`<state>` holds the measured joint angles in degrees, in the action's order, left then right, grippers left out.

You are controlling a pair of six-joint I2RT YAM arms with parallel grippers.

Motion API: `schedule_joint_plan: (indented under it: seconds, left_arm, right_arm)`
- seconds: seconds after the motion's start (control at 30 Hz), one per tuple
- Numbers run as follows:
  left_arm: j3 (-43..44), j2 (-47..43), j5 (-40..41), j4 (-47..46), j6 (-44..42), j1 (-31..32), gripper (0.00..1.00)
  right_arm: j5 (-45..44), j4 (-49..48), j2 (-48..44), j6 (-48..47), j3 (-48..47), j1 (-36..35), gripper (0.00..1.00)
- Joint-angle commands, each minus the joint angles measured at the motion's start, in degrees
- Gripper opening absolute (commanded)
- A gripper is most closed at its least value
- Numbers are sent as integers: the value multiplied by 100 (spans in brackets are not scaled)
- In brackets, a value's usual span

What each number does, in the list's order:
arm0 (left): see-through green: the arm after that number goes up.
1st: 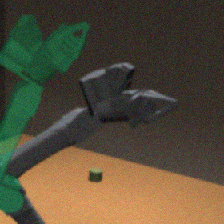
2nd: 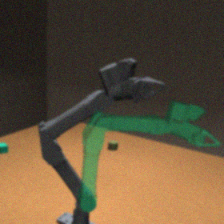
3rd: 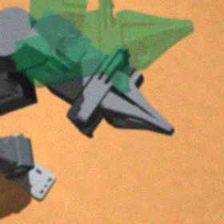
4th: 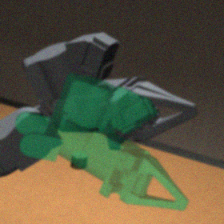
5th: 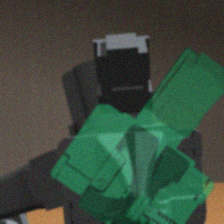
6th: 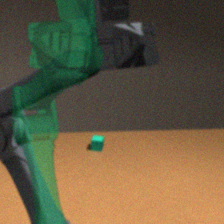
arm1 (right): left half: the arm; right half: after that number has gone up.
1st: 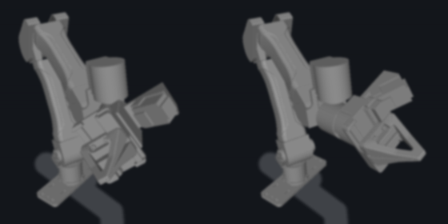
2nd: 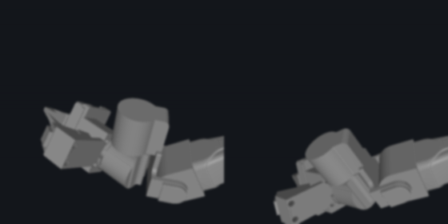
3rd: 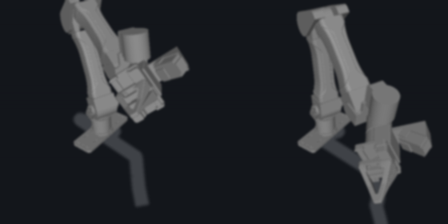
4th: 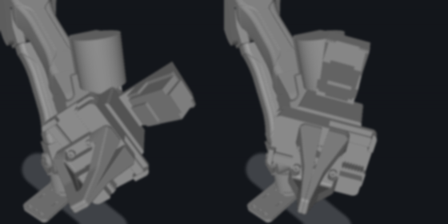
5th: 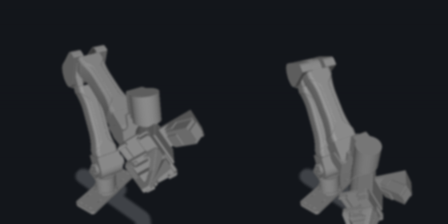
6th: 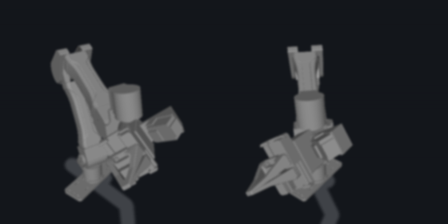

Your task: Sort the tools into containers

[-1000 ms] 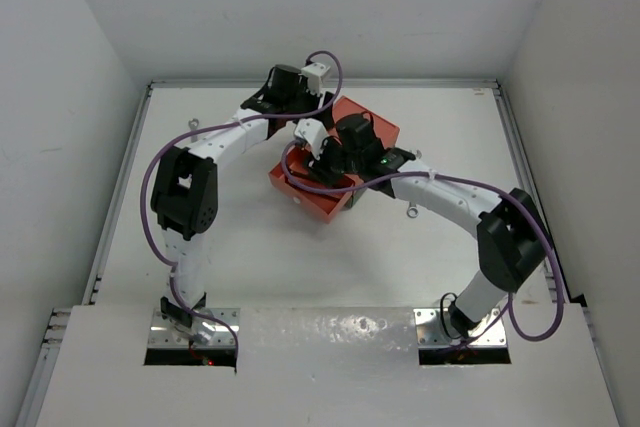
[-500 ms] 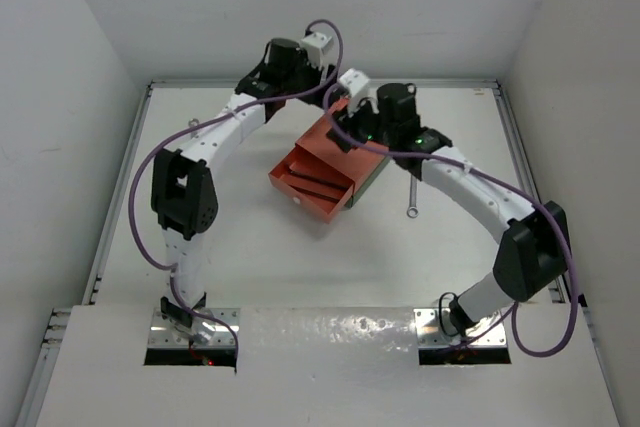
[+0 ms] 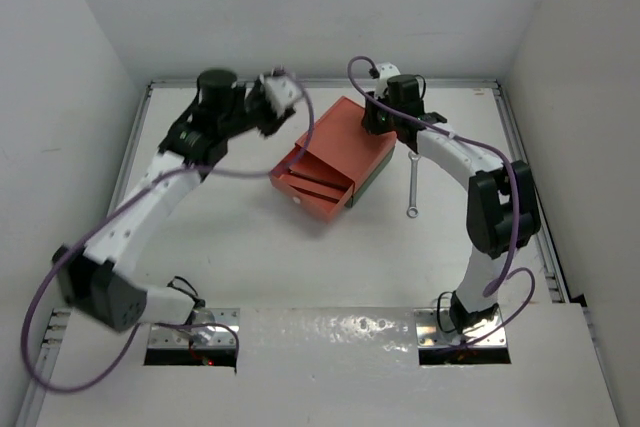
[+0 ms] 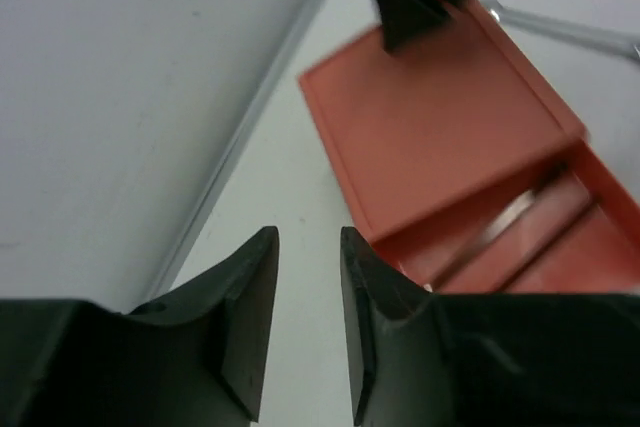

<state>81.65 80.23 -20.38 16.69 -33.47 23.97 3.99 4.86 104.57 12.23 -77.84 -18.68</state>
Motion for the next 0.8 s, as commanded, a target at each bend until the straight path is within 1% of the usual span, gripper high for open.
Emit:
schedule_joint_plan:
  seconds: [0.0,0.03,0.07,0.13,0.17,0.2,0.23,0.3,0.33,0.47,0.57,0.67,0.77]
  left_arm:
    - [-1429,-1138,-905,403,-2492,29,27]
    - [-1928,-1454,-967,962,-2741,47,22]
    - [-2151,-1562,-1072,1151,-2848,64,15]
    - [-2686,-1659,-1178,1397,-2893,99,13]
    - [-2846,-1642,-1266,1416,-2945,126,11]
    - [-3108,-1572,-1267,1407,-3067,178,11]
    - [-3241,-1519,-1275,1172,-3060,213,11]
    - [-3557,-1327,-1048,803,-2903,336,11]
    - [-3620,-1256,-977,583,-2910,372,11]
    - [-3726,-808,-810,257,-2841,530,12]
    - [-3473,-264,-687,-278,-2289,539,12]
    - [-3314,193,-572,-604,-2059,548,12]
    - [-3252,466,-590,-1175,-1717,609,12]
  right_arm:
    - [-337,-12,89,192,-232,48,18]
    - [-346,-20,107,192,-188,48,15]
    - [-320,-99,98,192,-135,48,10]
    - [-311,-213,72,192,84,48,6]
    - [-294,-353,63,227,163,48,2]
    - [-276,-415,54,227,277,57,0]
    - [-258,-451,63,245,305,48,0]
    - [-258,-451,115,262,305,48,0]
    - [-258,-442,133,262,305,48,0]
    - [-250,-451,107,219,383,48,0]
    - [-197,-538,37,192,559,48,0]
    - [-56,-706,-34,174,717,57,0]
    - [-12,-759,-25,183,753,48,0]
